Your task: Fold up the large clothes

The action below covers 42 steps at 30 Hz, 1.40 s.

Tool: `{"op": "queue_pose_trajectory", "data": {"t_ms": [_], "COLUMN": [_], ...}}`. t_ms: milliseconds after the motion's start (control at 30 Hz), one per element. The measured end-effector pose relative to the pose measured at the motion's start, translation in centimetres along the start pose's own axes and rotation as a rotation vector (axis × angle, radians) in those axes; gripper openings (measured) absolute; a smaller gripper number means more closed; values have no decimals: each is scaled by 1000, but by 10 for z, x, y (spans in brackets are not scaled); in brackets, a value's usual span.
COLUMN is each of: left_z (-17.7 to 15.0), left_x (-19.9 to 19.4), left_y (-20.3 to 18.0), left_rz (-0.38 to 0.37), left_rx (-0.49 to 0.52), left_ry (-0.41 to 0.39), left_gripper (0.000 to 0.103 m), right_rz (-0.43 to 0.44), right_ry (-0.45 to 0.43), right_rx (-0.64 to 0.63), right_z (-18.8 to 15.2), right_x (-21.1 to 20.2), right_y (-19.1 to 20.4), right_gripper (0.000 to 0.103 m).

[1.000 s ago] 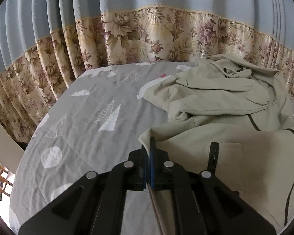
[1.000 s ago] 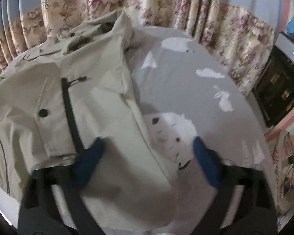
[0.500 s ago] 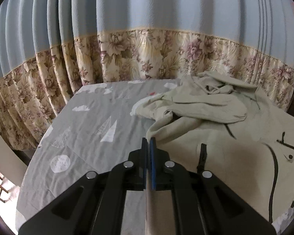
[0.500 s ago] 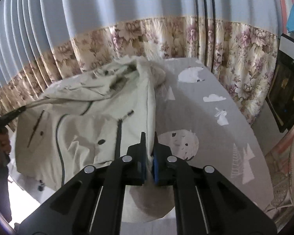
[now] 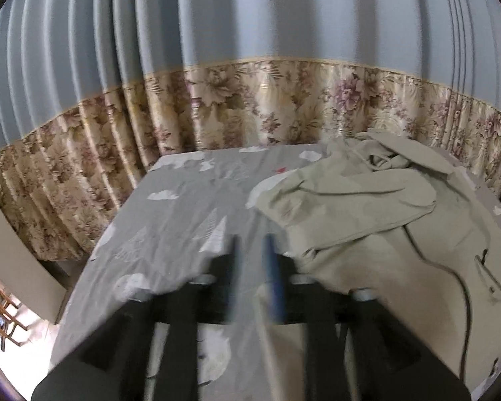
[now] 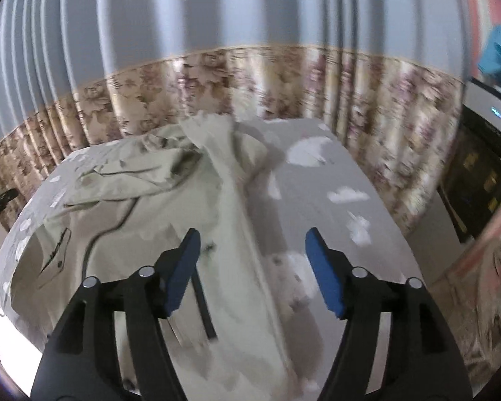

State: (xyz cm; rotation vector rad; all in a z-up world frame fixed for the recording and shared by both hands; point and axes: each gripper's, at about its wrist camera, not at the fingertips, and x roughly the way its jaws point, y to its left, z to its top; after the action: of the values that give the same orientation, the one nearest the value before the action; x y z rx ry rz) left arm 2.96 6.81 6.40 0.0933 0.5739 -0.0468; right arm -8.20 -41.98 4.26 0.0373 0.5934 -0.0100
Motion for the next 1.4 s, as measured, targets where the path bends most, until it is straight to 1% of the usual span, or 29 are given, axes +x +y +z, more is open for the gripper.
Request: {"op": "queue_pose_trajectory", "data": {"t_ms": [33, 67, 167, 267, 300, 367, 433, 533, 600, 633, 733, 800, 833, 867, 900, 933, 967, 1033, 1133, 1233, 1300, 1400], "left_z": [9, 15, 39, 59, 65, 73, 79, 83, 78, 76, 63, 57, 57, 56, 56, 55, 55, 55, 56, 59, 59, 58], "left_x": [3, 7, 25, 49, 59, 76, 93, 123, 141, 147, 165, 172, 170, 168, 167, 167, 170, 172, 171, 168, 166, 165], "left_y": [-5, -9, -30, -44, -49, -56, -61, -68, -69, -68, -64, -66, -66, -64, -62, -57, -54, -49, -40, -35, -35, -39], "left_rz": [-12, -13, -31, -68, -76, -66, -80, -82, -101, -108, -129, -138, -137, -125, -120, -122, -126, -125, -122, -121, -122, -124], "left_rx": [-16, -19, 14, 12, 8, 14, 9, 6, -19, -32, -73, -48, -33, -32, -36, -48, -59, -78, -109, -126, -126, -113], "left_ry": [-18, -28, -44, -36, -38, -36, -36, -21, -4, 0, 22, 53, 44, 30, 25, 26, 35, 42, 44, 39, 36, 39], "left_gripper": [71, 76, 76, 76, 76, 76, 78, 79, 79, 79, 79, 79, 79, 79, 81, 82, 82, 82, 82, 82, 82, 82], "right_rz": [13, 27, 47, 59, 63, 76, 63, 48, 32, 30, 4, -26, -49, -93, -123, -148, -162, -175, -221, -314, -397, -536], "right_ry": [-4, -14, -42, -69, -75, -89, -93, -61, -28, -18, 44, 91, 106, 121, 141, 169, 189, 179, 104, 41, 25, 38], "right_rx": [-15, -35, -85, -118, -120, -132, -139, -140, -138, -141, -177, -210, -224, -252, -265, -271, -239, -186, -135, -110, -83, -31], "right_z": [6, 18, 50, 82, 91, 110, 126, 150, 165, 167, 174, 175, 176, 176, 175, 174, 176, 178, 178, 170, 158, 128], "right_x": [7, 18, 49, 81, 92, 118, 146, 201, 243, 253, 304, 338, 350, 368, 377, 387, 392, 386, 352, 308, 282, 246], "right_y": [6, 14, 35, 55, 61, 75, 83, 100, 114, 118, 139, 151, 153, 155, 156, 152, 141, 122, 95, 54, 18, -37], "right_gripper": [71, 75, 83, 89, 90, 94, 95, 95, 95, 95, 96, 95, 92, 85, 55, 22, 16, 4, 4, 4, 4, 4]}}
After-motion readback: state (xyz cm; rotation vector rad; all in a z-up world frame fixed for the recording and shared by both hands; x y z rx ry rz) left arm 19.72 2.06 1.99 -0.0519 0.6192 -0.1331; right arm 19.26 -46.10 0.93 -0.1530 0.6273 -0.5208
